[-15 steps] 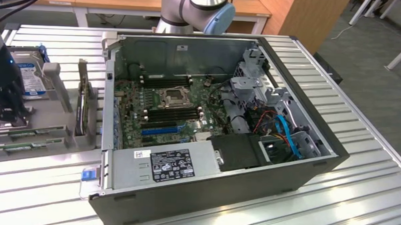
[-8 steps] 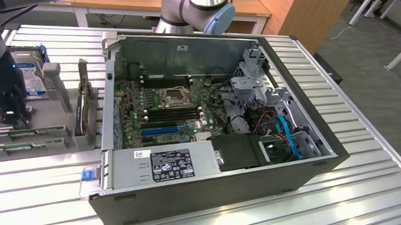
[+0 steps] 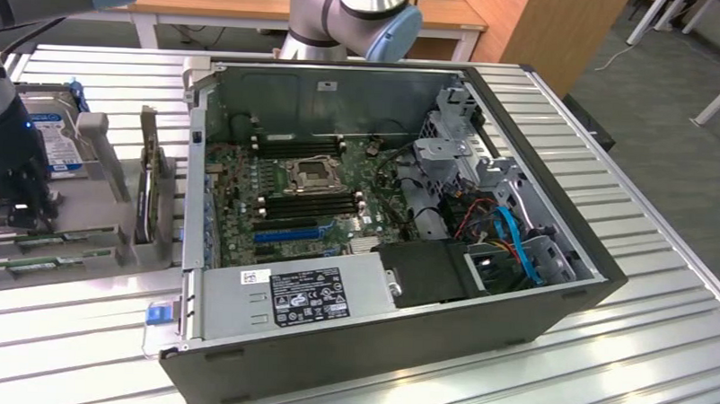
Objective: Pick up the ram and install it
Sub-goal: 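Pick up the ram and move it above insertion slot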
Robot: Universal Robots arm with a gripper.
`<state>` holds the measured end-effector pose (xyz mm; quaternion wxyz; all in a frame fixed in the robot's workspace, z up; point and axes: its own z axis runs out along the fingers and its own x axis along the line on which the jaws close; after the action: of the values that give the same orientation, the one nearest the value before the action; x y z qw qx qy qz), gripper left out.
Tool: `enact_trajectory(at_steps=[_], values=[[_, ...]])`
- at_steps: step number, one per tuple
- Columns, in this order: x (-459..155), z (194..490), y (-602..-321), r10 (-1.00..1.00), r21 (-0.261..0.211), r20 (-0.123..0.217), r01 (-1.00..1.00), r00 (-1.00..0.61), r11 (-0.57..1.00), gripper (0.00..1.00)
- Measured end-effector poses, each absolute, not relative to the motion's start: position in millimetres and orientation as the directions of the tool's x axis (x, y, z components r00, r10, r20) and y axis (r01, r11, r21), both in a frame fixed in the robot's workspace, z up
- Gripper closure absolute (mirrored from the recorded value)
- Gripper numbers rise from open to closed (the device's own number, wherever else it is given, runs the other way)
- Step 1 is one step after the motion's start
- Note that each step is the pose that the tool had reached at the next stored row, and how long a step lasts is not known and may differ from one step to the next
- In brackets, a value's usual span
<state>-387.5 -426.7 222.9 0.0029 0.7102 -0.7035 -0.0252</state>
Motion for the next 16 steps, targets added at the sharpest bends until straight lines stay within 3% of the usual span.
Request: enact_trajectory(at_steps=[16], values=[[-387.4, 222.7, -442.2, -0.999, 0.039, -0.032, -0.999, 0.009, -0.010, 0.71]])
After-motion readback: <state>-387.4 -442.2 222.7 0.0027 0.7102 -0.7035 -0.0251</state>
